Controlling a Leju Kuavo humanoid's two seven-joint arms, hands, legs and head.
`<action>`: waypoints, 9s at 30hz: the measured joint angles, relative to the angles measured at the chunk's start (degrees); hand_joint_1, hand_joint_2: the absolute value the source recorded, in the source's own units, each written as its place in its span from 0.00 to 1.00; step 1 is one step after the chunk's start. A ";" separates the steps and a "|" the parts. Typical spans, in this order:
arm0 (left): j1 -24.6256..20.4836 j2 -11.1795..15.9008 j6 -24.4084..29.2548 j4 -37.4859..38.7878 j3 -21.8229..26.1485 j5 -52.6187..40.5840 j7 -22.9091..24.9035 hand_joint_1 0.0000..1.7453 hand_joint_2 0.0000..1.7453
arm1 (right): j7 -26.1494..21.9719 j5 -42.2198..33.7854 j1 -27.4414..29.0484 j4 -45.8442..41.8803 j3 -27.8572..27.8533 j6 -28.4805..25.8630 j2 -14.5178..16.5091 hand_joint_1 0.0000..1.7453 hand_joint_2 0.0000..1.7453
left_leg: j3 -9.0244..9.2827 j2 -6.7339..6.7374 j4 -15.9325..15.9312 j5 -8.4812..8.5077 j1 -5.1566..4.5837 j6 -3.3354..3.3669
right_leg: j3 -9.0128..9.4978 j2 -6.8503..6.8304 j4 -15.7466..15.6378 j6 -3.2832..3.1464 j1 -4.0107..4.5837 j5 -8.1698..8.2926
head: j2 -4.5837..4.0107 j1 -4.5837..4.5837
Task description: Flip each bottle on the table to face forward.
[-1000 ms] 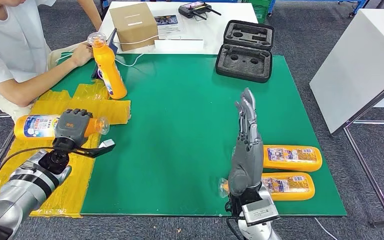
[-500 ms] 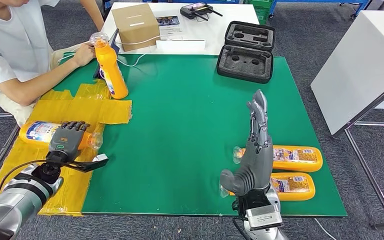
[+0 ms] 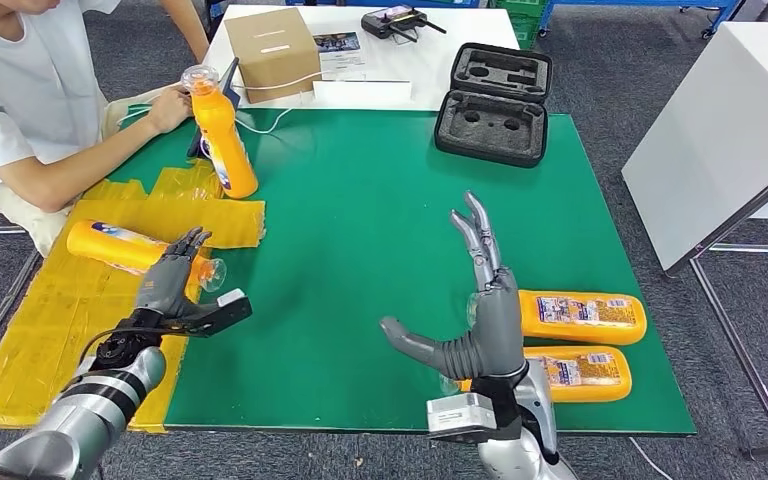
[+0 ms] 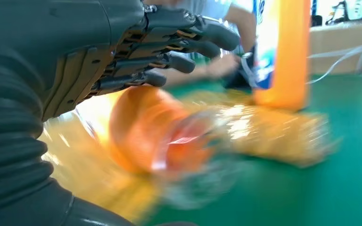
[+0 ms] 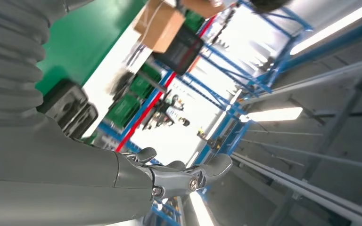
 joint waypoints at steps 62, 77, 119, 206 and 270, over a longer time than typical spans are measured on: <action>37.46 -9.49 -41.27 -60.04 10.11 69.47 -8.41 0.00 1.00 | 12.73 30.85 8.26 11.60 -22.77 20.93 -39.58 0.00 1.00 | -0.13 -0.09 0.01 -0.25 -0.15 0.21 | -0.02 -0.07 -0.11 0.24 -0.14 -0.12 | 0.00 -0.05; 36.99 -10.42 -44.12 -55.57 10.09 73.43 -5.76 0.00 1.00 | 17.14 38.84 -4.11 27.07 -18.48 18.74 -35.32 0.00 1.00 | -0.12 -0.09 0.01 -0.24 -0.14 0.21 | -0.02 -0.06 -0.08 0.24 -0.12 -0.11 | 0.00 -0.05; 33.09 -10.85 -44.98 -49.01 7.30 77.16 -5.47 0.00 1.00 | 8.45 26.56 -20.11 52.14 -4.61 24.09 -28.40 0.99 1.00 | 0.11 -0.06 0.02 -0.23 -0.12 0.22 | 0.18 -0.05 -0.09 0.25 -0.10 -0.10 | 0.00 -0.04; 26.36 -11.77 -29.16 -51.96 -7.73 53.00 -10.76 1.00 1.00 | 7.96 -9.47 -11.22 31.46 8.91 21.21 6.78 1.00 1.00 | -0.03 -0.07 -0.01 -0.21 0.03 0.14 | 0.04 -0.11 -0.04 0.15 0.04 -0.19 | 0.00 -0.02; -7.71 2.37 -5.76 5.17 -24.05 -25.97 24.40 0.00 1.00 | -0.22 -7.77 -6.42 5.16 -0.26 10.65 0.57 0.00 1.00 | -0.06 -0.03 0.00 -0.09 0.03 0.10 | 0.02 -0.06 0.02 0.13 0.03 -0.13 | 0.00 -0.01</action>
